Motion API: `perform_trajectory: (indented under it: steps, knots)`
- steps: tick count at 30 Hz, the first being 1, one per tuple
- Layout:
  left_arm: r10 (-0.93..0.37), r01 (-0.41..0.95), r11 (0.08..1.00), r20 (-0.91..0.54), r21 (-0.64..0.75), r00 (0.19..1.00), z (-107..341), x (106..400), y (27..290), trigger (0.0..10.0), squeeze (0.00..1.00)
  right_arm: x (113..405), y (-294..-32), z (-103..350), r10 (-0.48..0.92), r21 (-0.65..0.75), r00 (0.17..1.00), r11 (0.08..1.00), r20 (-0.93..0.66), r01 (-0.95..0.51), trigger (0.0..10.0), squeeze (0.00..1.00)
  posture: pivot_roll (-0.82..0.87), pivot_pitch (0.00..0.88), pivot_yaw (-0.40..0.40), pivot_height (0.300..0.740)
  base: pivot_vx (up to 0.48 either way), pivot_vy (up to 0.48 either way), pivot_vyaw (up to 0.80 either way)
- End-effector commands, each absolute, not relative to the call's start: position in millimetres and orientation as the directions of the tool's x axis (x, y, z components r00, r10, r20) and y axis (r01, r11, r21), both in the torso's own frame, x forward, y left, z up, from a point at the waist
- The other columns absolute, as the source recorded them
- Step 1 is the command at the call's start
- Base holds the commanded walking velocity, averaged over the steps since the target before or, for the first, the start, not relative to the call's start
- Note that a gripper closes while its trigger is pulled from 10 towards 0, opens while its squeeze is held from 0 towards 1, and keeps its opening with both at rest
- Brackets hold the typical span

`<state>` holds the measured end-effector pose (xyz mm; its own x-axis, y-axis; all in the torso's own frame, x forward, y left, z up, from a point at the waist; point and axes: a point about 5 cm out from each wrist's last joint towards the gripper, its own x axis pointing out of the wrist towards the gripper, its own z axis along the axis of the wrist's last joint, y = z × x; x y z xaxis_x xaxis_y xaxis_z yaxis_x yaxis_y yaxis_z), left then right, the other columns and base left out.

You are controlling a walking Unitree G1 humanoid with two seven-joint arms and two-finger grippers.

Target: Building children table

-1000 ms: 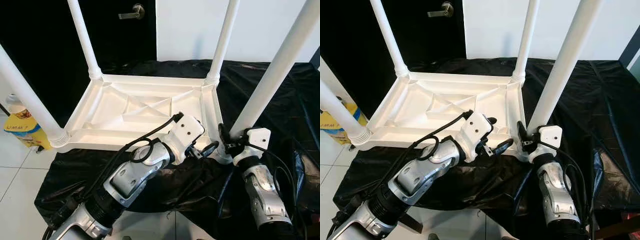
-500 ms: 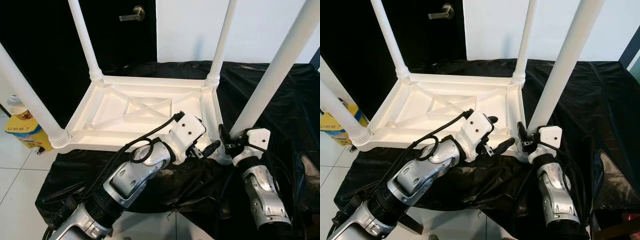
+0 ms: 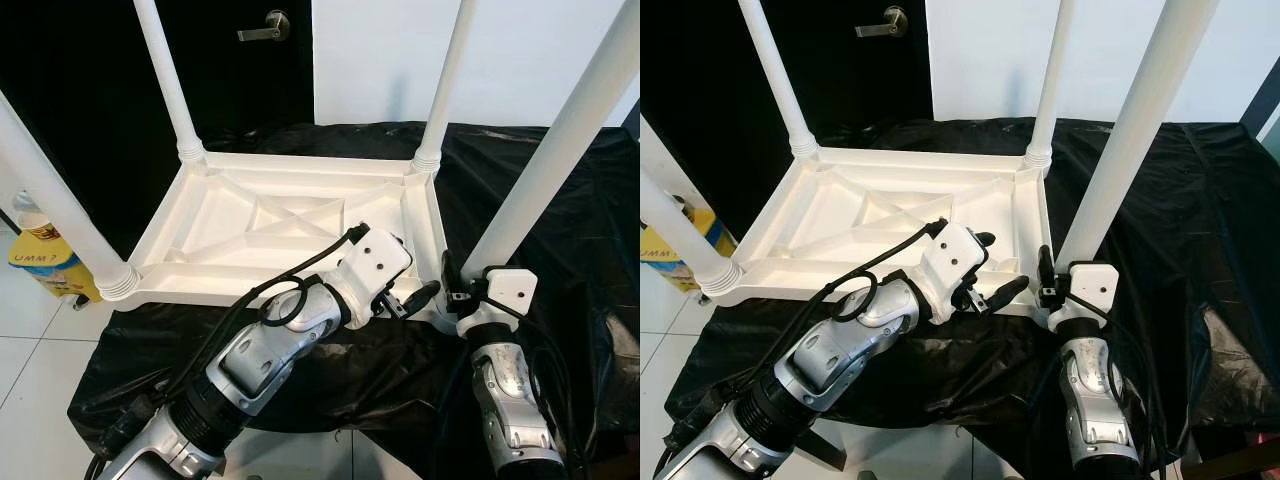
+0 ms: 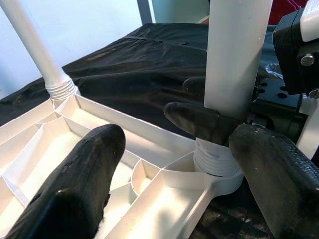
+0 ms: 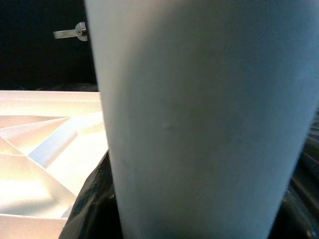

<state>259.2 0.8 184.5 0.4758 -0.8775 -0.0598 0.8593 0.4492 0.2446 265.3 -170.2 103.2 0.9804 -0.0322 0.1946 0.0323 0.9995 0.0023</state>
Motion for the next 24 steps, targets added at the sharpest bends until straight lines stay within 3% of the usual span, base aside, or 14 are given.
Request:
perform_trajectory:
  steps: [1,7,24]
  knots:
    - [-0.918,0.904,0.354,-0.095,0.240,0.385,182,253,-1,10.0,0.00,254,-174,65,-0.072,-0.005,0.997,0.997,-0.007,0.072,10.0,0.00,-0.04,0.017,0.024,0.740,0.000,0.000,0.00]
    - [-0.919,0.904,0.352,-0.095,0.242,0.383,183,253,-1,10.0,0.00,256,-181,63,-0.245,0.058,0.968,0.967,-0.053,0.248,10.0,0.00,-0.04,0.017,0.022,0.740,0.000,0.000,0.00]
    - [-0.917,0.901,0.357,-0.094,0.247,0.388,184,254,0,10.0,0.00,261,-185,67,-0.374,0.056,0.923,0.924,-0.086,0.379,10.0,0.00,-0.03,0.021,0.016,0.740,0.000,0.000,0.00]
